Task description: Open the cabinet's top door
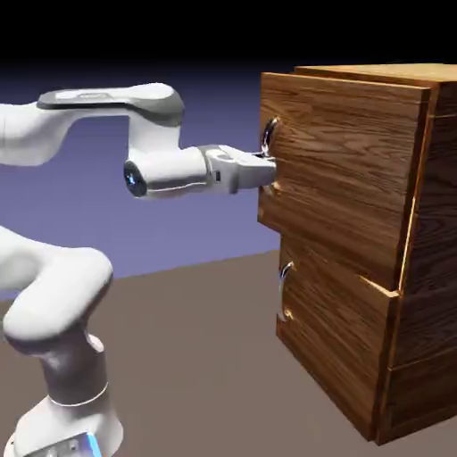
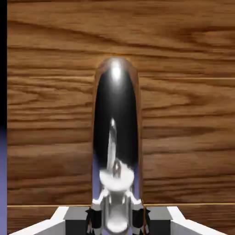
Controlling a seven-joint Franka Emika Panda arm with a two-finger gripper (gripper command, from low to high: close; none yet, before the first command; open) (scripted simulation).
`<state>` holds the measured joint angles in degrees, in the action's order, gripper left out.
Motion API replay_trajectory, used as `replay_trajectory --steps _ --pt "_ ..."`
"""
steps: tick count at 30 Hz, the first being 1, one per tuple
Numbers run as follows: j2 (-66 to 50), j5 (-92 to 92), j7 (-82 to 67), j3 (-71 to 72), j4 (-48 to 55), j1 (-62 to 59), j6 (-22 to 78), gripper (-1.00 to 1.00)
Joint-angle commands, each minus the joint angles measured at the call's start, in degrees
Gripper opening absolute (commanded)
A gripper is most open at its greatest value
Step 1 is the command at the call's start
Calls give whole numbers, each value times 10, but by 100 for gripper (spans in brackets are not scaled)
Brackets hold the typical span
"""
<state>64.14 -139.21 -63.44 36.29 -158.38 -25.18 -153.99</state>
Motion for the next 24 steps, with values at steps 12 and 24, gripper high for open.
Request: replay_trajectory --steps 12,24 --pt "125 295 100 -231 -129 131 100 -100" --pt "208 589 178 -464 -170 105 262 -100"
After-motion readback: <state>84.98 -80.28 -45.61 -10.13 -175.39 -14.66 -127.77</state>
